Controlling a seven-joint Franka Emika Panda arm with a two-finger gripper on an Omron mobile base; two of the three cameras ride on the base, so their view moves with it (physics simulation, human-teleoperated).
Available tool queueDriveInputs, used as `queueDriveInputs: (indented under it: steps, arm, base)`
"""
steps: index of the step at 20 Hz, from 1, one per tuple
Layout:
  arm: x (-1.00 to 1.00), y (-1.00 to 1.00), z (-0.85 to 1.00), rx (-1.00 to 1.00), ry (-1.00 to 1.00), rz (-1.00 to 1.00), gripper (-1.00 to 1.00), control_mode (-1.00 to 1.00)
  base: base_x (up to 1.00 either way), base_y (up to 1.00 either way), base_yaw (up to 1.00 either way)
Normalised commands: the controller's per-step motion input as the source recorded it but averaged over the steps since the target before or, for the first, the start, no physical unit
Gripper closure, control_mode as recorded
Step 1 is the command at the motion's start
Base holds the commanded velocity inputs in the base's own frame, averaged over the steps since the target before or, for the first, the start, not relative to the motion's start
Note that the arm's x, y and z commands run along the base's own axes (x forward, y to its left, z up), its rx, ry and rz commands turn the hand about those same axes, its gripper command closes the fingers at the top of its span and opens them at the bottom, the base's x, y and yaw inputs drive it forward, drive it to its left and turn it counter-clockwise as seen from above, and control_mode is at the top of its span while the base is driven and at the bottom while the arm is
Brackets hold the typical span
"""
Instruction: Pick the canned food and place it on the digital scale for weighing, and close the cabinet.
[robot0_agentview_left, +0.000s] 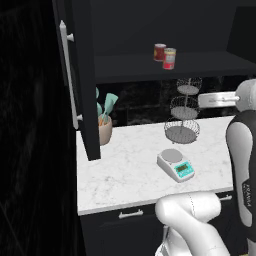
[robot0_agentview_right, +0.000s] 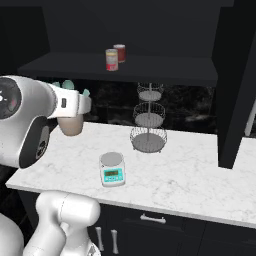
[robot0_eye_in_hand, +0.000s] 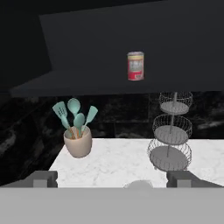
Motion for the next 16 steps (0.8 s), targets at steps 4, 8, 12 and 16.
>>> queueDriveInputs:
  steps: [4,8,12,16]
  arm:
    - [-0.22,-0.38,0.49,0.00,-0.08,-0.14,-1.00,-1.00]
    - [-0.02,-0.21,0.54,0.00,-0.13,-0.13,-1.00,-1.00]
    - [0.03,0.00,0.43,0.00,-0.27,-0.02,-1.00,-1.00]
    - [0.39,0.00,0.01,0.00,-0.22,-0.01,-1.00,-1.00]
  base:
    - [0.00,0.00,0.00]
    - [0.00,0.00,0.00]
    - [0.00,0.00,0.00]
    - [0.00,0.00,0.00]
